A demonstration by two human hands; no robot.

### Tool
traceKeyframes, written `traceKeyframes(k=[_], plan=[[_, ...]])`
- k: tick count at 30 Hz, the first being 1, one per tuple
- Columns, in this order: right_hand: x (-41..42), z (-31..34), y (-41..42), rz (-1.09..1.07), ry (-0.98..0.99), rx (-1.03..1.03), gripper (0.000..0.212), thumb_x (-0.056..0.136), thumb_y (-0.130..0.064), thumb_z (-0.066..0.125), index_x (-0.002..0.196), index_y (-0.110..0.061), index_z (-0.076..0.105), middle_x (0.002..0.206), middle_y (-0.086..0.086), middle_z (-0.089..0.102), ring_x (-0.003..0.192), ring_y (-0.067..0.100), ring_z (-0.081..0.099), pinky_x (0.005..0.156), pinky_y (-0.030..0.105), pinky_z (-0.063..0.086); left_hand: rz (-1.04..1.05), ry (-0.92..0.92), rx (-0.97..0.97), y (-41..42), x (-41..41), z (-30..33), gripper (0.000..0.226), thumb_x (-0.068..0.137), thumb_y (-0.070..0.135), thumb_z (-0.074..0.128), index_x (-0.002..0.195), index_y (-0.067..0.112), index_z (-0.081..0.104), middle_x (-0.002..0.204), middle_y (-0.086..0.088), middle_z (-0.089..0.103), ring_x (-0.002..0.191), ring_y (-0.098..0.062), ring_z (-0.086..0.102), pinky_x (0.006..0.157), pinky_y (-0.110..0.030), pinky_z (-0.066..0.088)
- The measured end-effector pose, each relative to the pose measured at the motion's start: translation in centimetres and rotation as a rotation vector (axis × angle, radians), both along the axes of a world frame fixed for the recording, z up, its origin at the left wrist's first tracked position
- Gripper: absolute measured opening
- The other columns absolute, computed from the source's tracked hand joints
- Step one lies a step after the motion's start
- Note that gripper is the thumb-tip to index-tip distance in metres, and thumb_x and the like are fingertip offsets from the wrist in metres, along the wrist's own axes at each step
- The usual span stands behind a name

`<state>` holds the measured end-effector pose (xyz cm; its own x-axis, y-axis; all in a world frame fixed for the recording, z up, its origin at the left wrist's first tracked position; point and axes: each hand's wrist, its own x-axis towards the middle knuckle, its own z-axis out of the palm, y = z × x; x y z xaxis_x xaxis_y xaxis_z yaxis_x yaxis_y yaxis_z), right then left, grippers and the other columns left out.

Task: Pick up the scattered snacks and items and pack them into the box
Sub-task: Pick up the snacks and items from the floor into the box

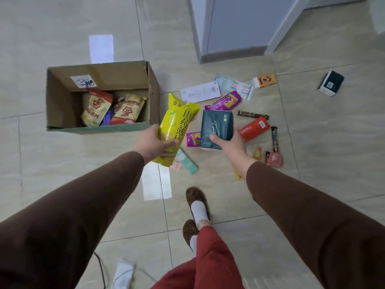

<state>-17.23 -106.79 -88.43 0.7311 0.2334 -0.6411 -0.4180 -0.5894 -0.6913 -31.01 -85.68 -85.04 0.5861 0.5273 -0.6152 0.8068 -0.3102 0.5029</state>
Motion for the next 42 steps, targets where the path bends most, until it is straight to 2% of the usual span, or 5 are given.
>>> traceKeyframes(k=[4, 16, 21, 34, 42], plan=[[-1.0, -0.6, 8.7, 0.068, 0.008, 0.033, 0.055, 0.076, -0.034, 0.084, 0.122, -0.020, 0.056, 0.114, -0.005, 0.067, 0.100, 0.013, 0.064, 0.072, 0.019, 0.047, 0.017, 0.033, 0.052, 7.8, -1.9, -0.7, 0.057, 0.069, 0.060, 0.080, 0.101, 0.019, 0.056, 0.095, -0.002, 0.067, 0.086, -0.024, 0.065, 0.079, -0.044, 0.057], [-7.4, -3.6, 30.4, 0.083, 0.036, -0.025, 0.064, 0.071, -0.045, 0.084, 0.123, -0.021, 0.055, 0.117, -0.004, 0.066, 0.107, 0.018, 0.064, 0.097, 0.041, 0.052, 0.034, 0.031, 0.066, 29.7, -9.5, -4.4, 0.048, 0.073, 0.058, 0.078, 0.100, 0.020, 0.064, 0.095, -0.001, 0.070, 0.084, -0.022, 0.066, 0.079, -0.039, 0.057], [-8.8, -5.8, 36.7, 0.040, 0.041, -0.043, 0.059, 0.077, -0.039, 0.082, 0.122, -0.017, 0.050, 0.118, 0.000, 0.062, 0.106, 0.019, 0.061, 0.087, 0.033, 0.047, 0.053, 0.059, 0.065, 36.9, -10.4, -7.4, 0.050, 0.071, 0.056, 0.079, 0.101, 0.019, 0.063, 0.096, -0.001, 0.071, 0.086, -0.023, 0.067, 0.082, -0.042, 0.057], [-6.0, -13.2, 45.9, 0.084, 0.081, -0.178, 0.068, 0.080, -0.044, 0.079, 0.131, -0.014, 0.045, 0.132, 0.003, 0.057, 0.117, 0.023, 0.058, 0.087, 0.034, 0.047, -0.017, 0.214, 0.109, 45.7, -5.6, -16.4, 0.069, 0.076, 0.063, 0.072, 0.115, 0.012, 0.051, 0.108, -0.010, 0.066, 0.099, -0.032, 0.064, 0.083, -0.042, 0.053], [-6.8, -12.5, 44.7, 0.107, 0.007, -0.364, 0.070, 0.093, -0.041, 0.065, 0.150, -0.013, 0.035, 0.154, 0.010, 0.037, 0.140, 0.028, 0.039, 0.112, 0.041, 0.034, -0.261, 0.217, 0.229, 46.0, -4.7, -16.7, 0.068, 0.089, 0.052, 0.063, 0.135, 0.005, 0.047, 0.134, -0.018, 0.051, 0.125, -0.036, 0.048, 0.103, -0.045, 0.042]])
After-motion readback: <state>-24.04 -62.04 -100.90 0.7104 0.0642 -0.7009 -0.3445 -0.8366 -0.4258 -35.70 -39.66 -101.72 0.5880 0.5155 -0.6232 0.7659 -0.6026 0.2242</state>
